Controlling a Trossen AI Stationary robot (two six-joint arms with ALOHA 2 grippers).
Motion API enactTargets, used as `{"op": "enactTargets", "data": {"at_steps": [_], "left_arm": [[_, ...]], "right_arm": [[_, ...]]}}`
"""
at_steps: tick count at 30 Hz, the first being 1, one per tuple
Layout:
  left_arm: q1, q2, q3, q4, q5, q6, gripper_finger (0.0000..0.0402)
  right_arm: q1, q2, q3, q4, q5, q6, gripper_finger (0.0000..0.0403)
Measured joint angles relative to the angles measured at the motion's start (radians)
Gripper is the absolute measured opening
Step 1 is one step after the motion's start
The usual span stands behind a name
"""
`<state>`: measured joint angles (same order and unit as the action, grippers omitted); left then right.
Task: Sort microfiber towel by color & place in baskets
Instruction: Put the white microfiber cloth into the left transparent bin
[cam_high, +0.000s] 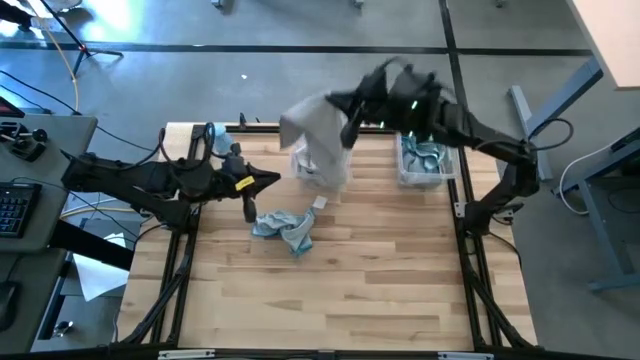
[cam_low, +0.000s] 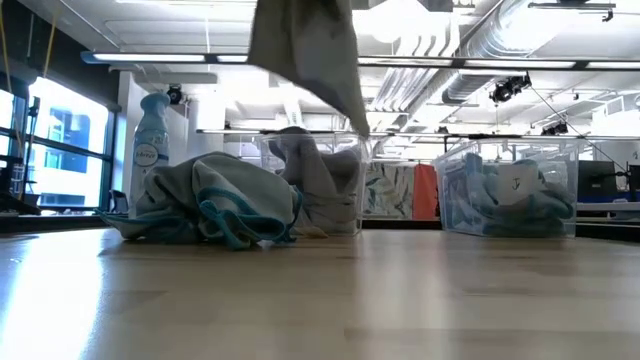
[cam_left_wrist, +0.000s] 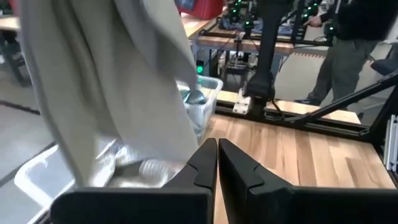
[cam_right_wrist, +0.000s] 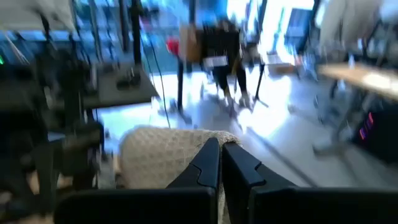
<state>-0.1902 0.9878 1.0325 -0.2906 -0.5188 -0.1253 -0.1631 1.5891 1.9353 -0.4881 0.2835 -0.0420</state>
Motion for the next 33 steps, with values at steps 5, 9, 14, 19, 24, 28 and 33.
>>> {"op": "enactTargets", "data": {"at_steps": [5,9,14,19,24,28,33], "left_arm": [[0.000,-0.074,-0.093,-0.002,-0.004,-0.077,0.0001],[0.000,-0.110,-0.160,0.002,-0.047,-0.160,0.0000],[0.000,-0.125,-0.204,0.000,-0.072,-0.214,0.0000],[0.000,-0.125,-0.204,0.006,-0.074,-0.214,0.0000],[0.000,-0.125,-0.204,0.005,-0.074,-0.215,0.0000],[-0.001,-0.125,-0.204,0.004,-0.073,-0.233,0.0000],[-0.001,-0.125,-0.204,0.002,-0.070,-0.239,0.0000]], "right_arm": [[-0.104,0.000,0.021,0.140,-0.209,-0.029,0.0000],[-0.150,0.014,0.010,0.166,-0.238,-0.019,0.0000],[-0.187,0.095,0.007,0.234,-0.337,-0.027,0.0000],[-0.218,0.132,0.007,0.286,-0.390,-0.027,0.0000],[-0.254,0.119,0.007,0.191,-0.398,-0.008,0.0000],[-0.275,0.105,0.007,-0.068,-0.373,-0.019,0.0000],[-0.297,0.153,0.007,-0.290,-0.337,-0.023,0.0000]]}}
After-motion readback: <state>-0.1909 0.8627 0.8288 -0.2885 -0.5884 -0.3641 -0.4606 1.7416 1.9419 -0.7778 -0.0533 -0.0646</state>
